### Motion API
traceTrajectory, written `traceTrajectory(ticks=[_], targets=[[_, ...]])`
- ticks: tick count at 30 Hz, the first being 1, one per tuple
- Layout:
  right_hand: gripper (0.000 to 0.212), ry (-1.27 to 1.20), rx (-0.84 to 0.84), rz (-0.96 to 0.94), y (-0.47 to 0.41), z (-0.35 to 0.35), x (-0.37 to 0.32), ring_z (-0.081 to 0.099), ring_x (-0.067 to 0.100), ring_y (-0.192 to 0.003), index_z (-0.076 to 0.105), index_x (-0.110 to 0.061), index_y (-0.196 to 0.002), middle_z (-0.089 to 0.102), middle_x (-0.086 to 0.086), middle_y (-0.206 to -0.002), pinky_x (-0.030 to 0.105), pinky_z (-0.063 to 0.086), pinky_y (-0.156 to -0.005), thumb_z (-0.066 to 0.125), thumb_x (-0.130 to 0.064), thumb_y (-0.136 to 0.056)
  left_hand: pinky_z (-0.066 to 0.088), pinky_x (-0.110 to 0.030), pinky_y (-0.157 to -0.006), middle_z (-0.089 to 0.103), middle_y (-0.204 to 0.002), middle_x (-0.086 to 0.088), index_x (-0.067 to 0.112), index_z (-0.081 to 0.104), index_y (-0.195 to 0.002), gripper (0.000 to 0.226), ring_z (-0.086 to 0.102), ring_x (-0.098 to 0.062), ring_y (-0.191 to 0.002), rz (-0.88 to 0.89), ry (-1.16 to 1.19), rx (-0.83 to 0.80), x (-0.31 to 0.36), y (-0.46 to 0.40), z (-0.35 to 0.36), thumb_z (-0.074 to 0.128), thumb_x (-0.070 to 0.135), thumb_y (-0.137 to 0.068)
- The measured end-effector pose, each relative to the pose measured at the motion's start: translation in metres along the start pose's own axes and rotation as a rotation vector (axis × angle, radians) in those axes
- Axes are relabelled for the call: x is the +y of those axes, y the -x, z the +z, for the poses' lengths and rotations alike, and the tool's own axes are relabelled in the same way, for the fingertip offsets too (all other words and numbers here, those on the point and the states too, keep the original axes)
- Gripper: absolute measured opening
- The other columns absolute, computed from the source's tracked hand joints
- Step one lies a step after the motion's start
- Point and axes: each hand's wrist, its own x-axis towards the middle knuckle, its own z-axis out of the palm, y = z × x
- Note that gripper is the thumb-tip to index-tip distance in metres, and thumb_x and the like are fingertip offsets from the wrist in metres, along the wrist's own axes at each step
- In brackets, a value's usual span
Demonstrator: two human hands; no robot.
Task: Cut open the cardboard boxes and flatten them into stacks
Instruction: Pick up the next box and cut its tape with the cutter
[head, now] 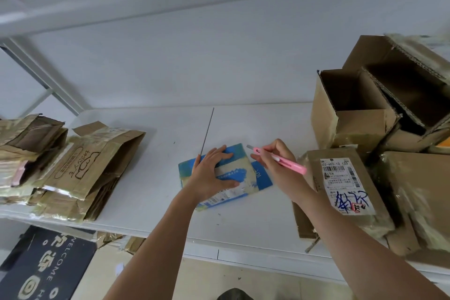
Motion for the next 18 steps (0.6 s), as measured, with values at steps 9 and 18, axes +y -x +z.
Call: traceTrajectory(ticks=[9,18], targets=[[0.016,0.009,0.010,0.064,-0.004,0.009,0.002,0.070,0.018,-0.100,0.048,-0.012,-0.094,0.071,0.002,-0.101,0.062,0.053,-0.086,0.054,-0.026,-0.100,-0.009,-0.035,-0.120,0.029,-0.154,0.014,0.030,0.046,-0.137,0.068,0.022,-0.007,-0.144,0.008,-0.006,-0.005,-0.003,-0.001,0.001,0.080,0.033,-0.078],[0.016,0.055,-0.019,0.121,-0.012,0.001,-0.004,0.068,0.014,-0.091,0.047,-0.006,-0.089,0.069,-0.002,-0.080,0.027,0.051,-0.080,0.052,-0.015,-0.100,-0.009,-0.037,-0.121,0.029,-0.153,0.016,0.030,0.045,-0.138,0.066,0.023,-0.006,-0.143,-0.010,0.012,-0.011,-0.006,-0.005,0.002,0.078,0.032,-0.080]])
